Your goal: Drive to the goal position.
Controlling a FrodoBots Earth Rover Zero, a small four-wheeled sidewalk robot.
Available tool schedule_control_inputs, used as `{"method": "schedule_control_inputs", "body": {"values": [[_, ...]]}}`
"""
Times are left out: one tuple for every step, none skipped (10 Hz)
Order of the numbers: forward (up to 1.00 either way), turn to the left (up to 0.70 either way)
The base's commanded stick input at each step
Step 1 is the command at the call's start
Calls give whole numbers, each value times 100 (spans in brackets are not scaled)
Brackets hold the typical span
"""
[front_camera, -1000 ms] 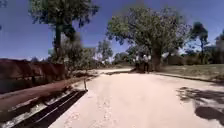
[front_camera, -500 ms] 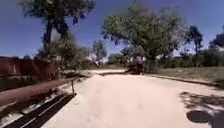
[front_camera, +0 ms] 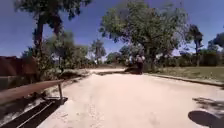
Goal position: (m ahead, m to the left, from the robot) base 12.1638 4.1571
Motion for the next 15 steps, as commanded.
{"method": "schedule_control_inputs", "body": {"values": [[85, 0], [85, 0], [85, 0], [85, 0], [85, 0], [85, 0], [85, 0], [85, 0], [85, 26], [85, 33], [85, 34], [85, 15], [85, 0], [85, 0], [85, 0]]}}
